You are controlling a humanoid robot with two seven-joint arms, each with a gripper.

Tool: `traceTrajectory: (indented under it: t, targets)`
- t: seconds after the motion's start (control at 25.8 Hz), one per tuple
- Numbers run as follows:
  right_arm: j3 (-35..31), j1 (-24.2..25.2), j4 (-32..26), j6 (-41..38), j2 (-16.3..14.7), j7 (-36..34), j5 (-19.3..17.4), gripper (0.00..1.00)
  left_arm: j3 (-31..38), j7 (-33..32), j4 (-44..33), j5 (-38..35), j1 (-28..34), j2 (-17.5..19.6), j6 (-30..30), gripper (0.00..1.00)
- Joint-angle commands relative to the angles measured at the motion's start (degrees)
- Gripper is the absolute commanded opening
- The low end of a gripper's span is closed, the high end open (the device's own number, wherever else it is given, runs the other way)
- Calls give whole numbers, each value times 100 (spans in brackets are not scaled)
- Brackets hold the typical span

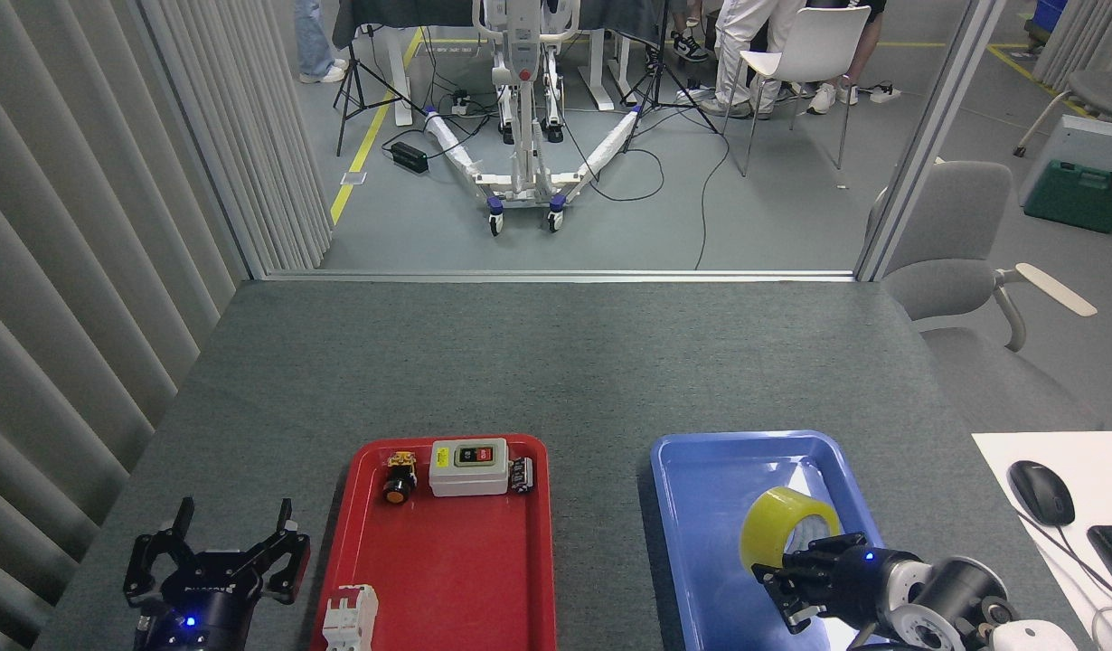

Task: Place and move tape with both arms
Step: 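Push the tape roll with the right gripper toward the blue tray's far side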

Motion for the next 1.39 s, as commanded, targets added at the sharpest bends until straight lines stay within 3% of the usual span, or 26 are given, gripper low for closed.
traceTrajectory:
  t: [0.0,0.12,0.43,0.54,0.7,0.81,0.89,1.05,1.16,1.35]
  targets:
    - [51,-192,53,135,4,726,-96,0,60,174,-47,724,31,167,-257,100]
    - [86,-271,71,443,13,1086,-333,0,69,429,-30,1568,-13,167,-388,100]
    - [349,-385,159,988,57,1359,-351,3,78,446,-65,1630,-13,52,-424,100]
    - [349,-385,168,979,31,1315,-324,25,78,446,-74,1630,-4,35,-424,100]
    - [332,-403,194,997,-22,1262,-280,79,78,446,-82,1638,-13,-18,-424,100]
    - [332,-377,211,997,-13,1008,-280,98,78,446,-74,1638,-30,-53,-432,100]
    - [332,-359,211,997,-13,700,-298,98,69,446,-56,1665,-30,-44,-424,100]
    - [253,-280,141,970,13,-372,-316,98,69,446,-38,1665,-39,-44,-432,100]
    - [24,-7,115,979,13,-2051,-157,98,69,446,-30,1674,-30,-44,-424,100]
    - [-248,590,115,1331,127,-5461,1451,98,87,455,-38,1682,-30,-35,-450,100]
